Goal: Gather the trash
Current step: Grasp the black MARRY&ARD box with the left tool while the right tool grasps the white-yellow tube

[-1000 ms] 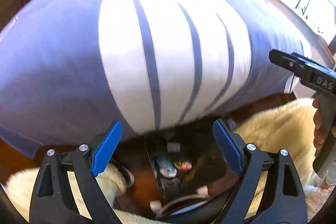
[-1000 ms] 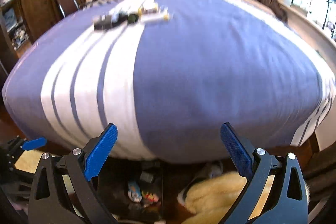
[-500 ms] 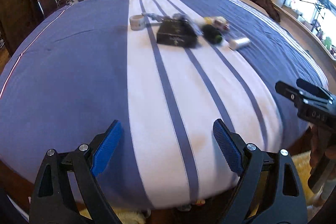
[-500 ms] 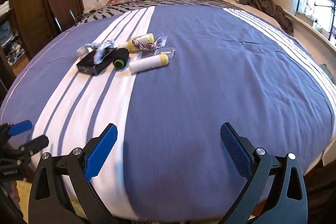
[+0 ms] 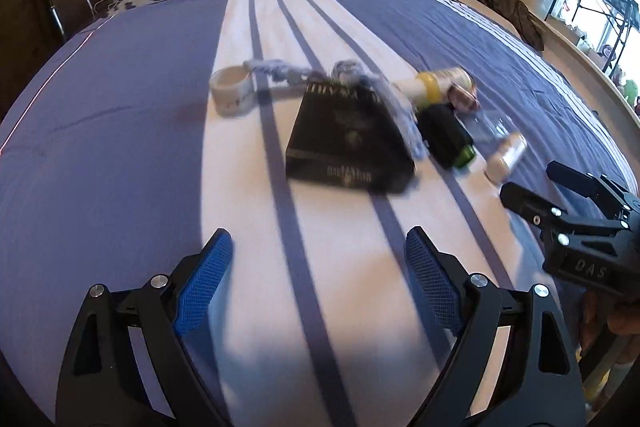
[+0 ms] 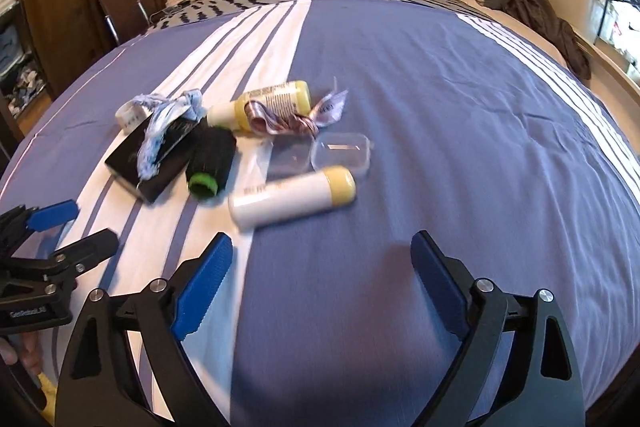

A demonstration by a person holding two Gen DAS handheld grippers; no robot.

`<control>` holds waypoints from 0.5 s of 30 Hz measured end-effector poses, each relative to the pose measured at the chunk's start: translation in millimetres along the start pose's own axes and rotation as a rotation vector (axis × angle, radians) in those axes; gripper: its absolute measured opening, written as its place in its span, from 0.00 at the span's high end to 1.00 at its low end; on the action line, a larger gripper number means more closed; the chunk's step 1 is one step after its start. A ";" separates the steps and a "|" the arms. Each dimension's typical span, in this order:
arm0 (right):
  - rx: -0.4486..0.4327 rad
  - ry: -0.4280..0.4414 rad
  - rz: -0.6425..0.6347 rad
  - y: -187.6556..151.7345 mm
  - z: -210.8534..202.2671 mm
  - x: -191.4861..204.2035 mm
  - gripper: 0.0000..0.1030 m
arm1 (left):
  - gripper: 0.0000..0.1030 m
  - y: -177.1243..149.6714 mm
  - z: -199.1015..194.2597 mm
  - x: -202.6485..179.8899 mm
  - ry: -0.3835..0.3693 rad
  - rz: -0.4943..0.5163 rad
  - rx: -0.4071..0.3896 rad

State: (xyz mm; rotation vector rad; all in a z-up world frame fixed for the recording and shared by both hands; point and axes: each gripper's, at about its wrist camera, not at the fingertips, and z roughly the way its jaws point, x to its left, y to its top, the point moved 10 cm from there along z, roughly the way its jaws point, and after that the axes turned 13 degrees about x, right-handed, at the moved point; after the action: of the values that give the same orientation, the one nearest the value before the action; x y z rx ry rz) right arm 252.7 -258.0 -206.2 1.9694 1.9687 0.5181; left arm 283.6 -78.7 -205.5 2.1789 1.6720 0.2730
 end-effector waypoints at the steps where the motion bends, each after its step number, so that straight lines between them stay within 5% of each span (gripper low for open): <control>1: 0.002 0.001 -0.005 3.6 1.9 0.7 0.12 | 0.19 6.6 3.6 -0.8 0.000 0.004 -0.002; 15: 0.009 0.019 -0.026 17.2 11.5 5.1 0.21 | 0.15 36.7 16.0 -19.6 -0.012 0.044 0.002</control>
State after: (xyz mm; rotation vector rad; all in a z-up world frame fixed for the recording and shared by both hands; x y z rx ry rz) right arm 273.2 -252.7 -208.3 1.9483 2.0093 0.5246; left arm 316.7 -108.4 -203.5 2.2164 1.6203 0.2699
